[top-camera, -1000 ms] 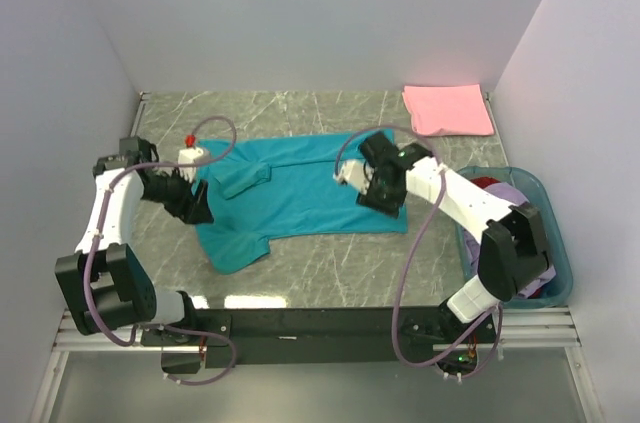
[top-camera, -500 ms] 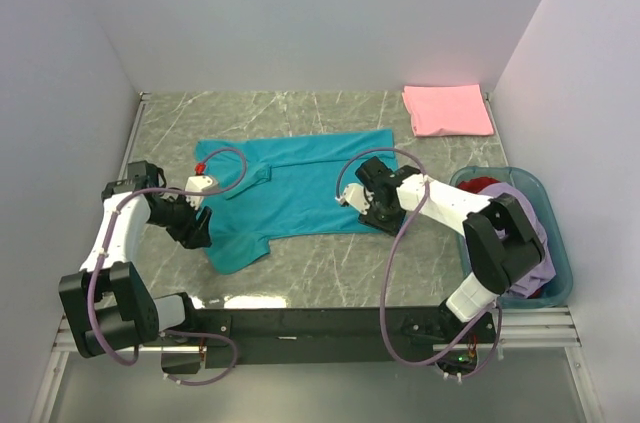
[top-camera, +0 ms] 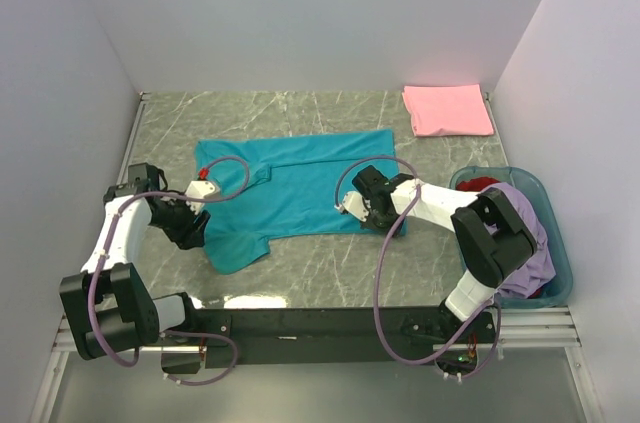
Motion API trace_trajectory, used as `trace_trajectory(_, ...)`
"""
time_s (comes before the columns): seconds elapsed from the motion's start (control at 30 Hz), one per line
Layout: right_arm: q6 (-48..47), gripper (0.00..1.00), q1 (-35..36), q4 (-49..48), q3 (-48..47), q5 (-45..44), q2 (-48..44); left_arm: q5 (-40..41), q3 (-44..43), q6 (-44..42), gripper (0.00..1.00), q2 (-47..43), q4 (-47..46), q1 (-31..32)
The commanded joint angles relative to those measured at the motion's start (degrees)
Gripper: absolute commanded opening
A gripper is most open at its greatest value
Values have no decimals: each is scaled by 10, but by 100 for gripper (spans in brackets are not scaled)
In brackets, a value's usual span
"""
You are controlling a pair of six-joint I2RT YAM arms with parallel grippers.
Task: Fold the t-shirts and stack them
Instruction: Fold the tshirt
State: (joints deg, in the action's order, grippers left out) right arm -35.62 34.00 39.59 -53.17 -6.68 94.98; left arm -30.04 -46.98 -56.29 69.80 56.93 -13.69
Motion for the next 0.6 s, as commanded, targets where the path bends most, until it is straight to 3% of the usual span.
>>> trace_trajectory(0.0,1,10,-3,-37,15,-20,9,12,14,-49,52,-1,-14,-1)
trace_trajectory(0.1,5,0,-2,-31,7,-19,5,18,15,-72,50,16,-12,6)
trace_trajectory(0.23,12,0,-2,-22,-10,-16,6,20,30,-87,48,23,-16,23)
trace_trajectory(0.57,13,0,-2,-6,-25,-6,4,93,97,-23,51,44,-125,116)
